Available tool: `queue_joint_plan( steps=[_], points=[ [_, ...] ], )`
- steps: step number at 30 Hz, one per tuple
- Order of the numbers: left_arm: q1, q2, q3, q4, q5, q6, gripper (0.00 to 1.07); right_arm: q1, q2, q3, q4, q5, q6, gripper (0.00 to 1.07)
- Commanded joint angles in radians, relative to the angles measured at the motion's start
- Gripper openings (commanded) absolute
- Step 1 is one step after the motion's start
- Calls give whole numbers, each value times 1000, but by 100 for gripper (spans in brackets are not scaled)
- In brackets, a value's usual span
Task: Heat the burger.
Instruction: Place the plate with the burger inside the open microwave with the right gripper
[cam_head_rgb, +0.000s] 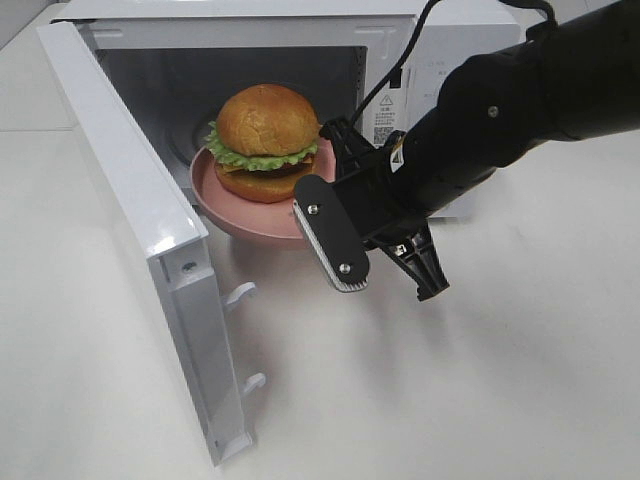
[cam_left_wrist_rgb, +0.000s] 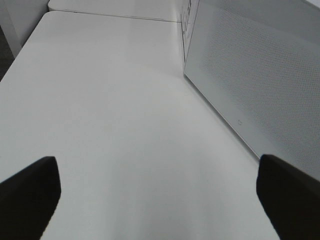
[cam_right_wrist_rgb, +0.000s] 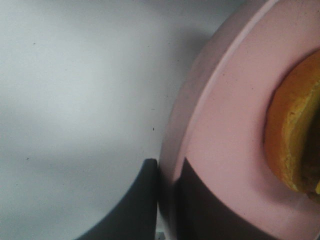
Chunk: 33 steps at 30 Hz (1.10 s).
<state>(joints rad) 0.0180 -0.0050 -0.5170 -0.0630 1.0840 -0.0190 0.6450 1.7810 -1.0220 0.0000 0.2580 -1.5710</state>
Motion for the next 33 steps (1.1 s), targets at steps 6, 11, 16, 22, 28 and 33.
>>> queue_joint_plan(
  steps=[6, 11, 16, 22, 28, 33],
  points=[
    [2, -17, 0, -1, -15, -2, 100, -5, 64, -100, 0, -61, 35, 0],
    [2, -17, 0, -1, -15, -2, 100, -5, 112, -155, 0, -62, 63, 0],
    [2, -17, 0, -1, -15, -2, 100, -5, 153, -218, 0, -61, 100, 0],
    [2, -17, 0, -1, -15, -2, 100, -5, 215, -311, -52, -57, 183, 0],
    [2, -17, 0, -1, -15, -2, 100, -5, 243, -353, -86, -58, 214, 0],
    [2, -17, 0, -1, -15, -2, 100, -5, 286, -426, -115, -33, 259, 0]
  ],
)
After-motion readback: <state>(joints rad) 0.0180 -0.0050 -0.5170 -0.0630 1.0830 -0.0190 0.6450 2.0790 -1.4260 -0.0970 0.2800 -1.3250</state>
